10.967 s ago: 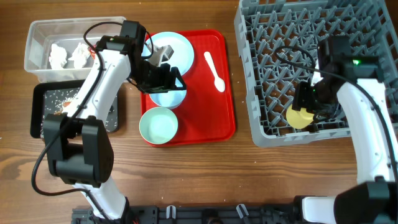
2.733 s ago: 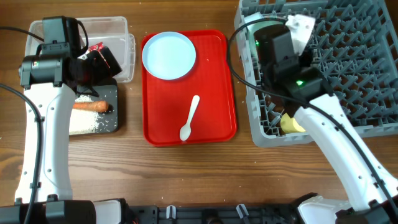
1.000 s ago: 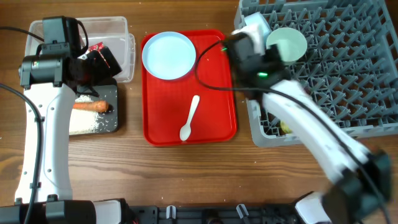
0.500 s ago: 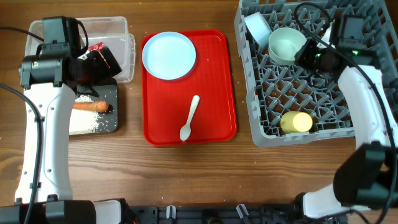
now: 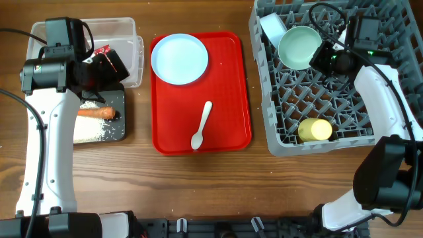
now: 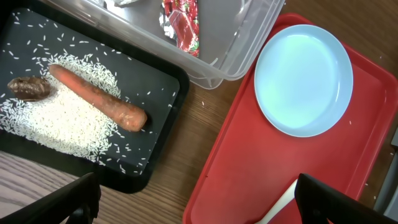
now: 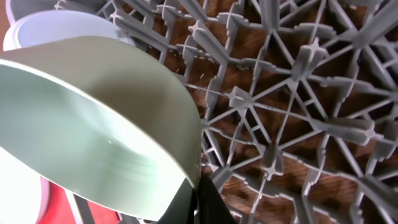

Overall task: Sort waste into correct bins and load items into the dishwasher rack
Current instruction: 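Set the pale-green bowl down in the rack and open the right gripper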

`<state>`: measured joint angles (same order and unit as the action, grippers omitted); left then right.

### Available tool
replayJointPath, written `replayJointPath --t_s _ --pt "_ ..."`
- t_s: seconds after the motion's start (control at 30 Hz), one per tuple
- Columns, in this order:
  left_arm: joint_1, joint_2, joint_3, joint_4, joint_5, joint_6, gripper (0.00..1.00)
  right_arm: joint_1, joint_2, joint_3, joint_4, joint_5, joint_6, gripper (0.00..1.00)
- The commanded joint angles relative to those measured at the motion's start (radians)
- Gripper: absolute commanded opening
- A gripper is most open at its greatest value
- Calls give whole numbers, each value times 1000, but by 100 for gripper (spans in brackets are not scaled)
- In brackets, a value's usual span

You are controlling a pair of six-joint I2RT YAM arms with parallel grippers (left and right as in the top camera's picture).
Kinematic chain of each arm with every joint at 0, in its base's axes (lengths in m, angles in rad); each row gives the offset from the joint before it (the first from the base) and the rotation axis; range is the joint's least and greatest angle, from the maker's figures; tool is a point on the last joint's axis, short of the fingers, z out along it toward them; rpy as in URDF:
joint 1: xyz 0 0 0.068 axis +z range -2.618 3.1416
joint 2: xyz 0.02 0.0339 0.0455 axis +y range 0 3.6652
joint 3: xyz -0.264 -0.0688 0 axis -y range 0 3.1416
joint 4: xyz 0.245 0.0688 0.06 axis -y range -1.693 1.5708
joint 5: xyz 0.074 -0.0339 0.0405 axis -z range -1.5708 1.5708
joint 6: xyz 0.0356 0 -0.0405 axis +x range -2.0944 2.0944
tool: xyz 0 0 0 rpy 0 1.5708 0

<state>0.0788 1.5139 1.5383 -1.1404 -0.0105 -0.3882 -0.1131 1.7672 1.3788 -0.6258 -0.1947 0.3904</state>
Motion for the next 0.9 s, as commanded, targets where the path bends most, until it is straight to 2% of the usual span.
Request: replayJointPath --t_s 0.0,0.07,0.17,0.2,0.27,0.37,0.5,0.63,0.87 --pt "4 7 16 2 -10 -13 100 2 -100 3 -10 42 -76 4" --pt "4 7 16 2 -10 -13 100 12 -249 3 -50 203 -76 4" --pt "4 7 16 2 -10 -13 100 80 -375 3 -134 456 -72 4" --pt "4 7 16 2 -10 -13 100 109 -391 3 -157 517 -73 4" --pt "4 7 16 3 -10 -13 100 240 -389 3 -245 771 -59 4" --pt "4 7 16 3 -10 -13 100 383 -308 3 -317 1009 -48 4" --pt "4 7 16 3 -10 -13 100 437 -160 3 -324 1189 -50 4" --pt "4 7 16 2 -10 -13 100 441 -52 3 -303 1210 -51 4" --pt "4 7 16 2 -10 -13 100 521 -36 3 -152 1248 -158 4"
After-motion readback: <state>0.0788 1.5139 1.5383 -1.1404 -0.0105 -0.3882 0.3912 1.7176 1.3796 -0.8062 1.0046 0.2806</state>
